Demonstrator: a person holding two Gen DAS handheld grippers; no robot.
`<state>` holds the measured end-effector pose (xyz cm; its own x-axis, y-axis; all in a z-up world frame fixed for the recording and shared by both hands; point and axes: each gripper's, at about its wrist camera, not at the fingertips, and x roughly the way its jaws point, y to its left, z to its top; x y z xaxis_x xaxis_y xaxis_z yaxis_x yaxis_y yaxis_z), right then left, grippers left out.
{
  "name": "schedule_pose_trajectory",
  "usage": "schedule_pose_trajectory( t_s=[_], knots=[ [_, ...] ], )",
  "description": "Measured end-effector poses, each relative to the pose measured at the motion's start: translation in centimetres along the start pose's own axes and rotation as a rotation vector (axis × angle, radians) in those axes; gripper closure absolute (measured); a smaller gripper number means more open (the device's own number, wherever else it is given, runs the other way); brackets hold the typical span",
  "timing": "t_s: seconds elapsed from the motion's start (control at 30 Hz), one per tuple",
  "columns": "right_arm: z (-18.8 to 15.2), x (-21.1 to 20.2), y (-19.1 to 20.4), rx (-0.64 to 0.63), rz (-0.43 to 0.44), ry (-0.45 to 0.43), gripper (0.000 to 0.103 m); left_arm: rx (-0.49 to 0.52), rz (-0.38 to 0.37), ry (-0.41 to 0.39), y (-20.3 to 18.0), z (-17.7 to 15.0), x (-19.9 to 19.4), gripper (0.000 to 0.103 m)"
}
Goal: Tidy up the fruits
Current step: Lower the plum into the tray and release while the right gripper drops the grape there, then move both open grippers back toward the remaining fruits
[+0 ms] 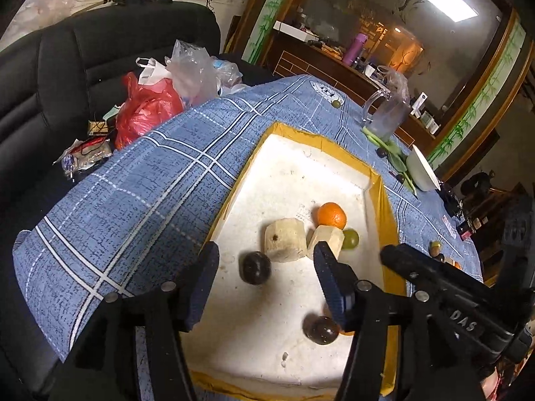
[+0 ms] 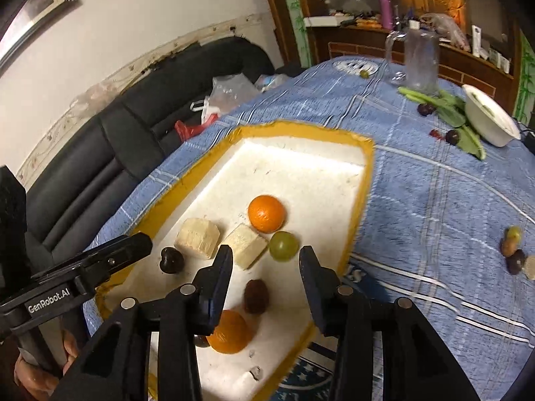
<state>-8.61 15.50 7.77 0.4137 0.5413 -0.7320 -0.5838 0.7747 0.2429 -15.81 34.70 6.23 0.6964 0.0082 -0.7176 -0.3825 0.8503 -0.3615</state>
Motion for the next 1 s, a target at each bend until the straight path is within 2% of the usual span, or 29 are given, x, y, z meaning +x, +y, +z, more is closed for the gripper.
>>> schedule_pose_trajectory(
  t_s=[0.13, 0.23, 0.37, 0.57, 0.7, 1.0],
  knots=[
    [-0.4, -2.7, -1.7, 0.047, -0.008, -0.048, 0.053, 0.041, 0.01, -0.016, -1.7, -0.1, -0.9, 0.036],
    [-1.5, -4.9, -2.9, 0.071, -0.045, -0.084, 0.05, 0.087, 0.002, -0.022, -3.6, -0.5, -1.4, 0.032],
    [-3.1, -7.2, -4.8, 0.109, -0.09, -0.114, 0.049, 0.199, 0.019, -0.028, -7.3, -1.8, -1.8, 0.032],
    [-5.8, -10.2, -8.0, 0.167, -0.152, -0.133, 0.048, 0.377, 0.074, -0.084, -12.3, -4.0, -3.3, 0.031],
    [-7.3, -12.4, -10.3, 0.215, -0.186, -0.155, 0.047, 0.46, 0.109, -0.112, -14.7, -5.2, -3.8, 0.03],
    [-10.6, -16.4, -14.5, 0.298, -0.241, -0.201, 0.045, 0.563, 0.111, -0.093, -18.8, -7.4, -3.8, 0.028]
  ],
)
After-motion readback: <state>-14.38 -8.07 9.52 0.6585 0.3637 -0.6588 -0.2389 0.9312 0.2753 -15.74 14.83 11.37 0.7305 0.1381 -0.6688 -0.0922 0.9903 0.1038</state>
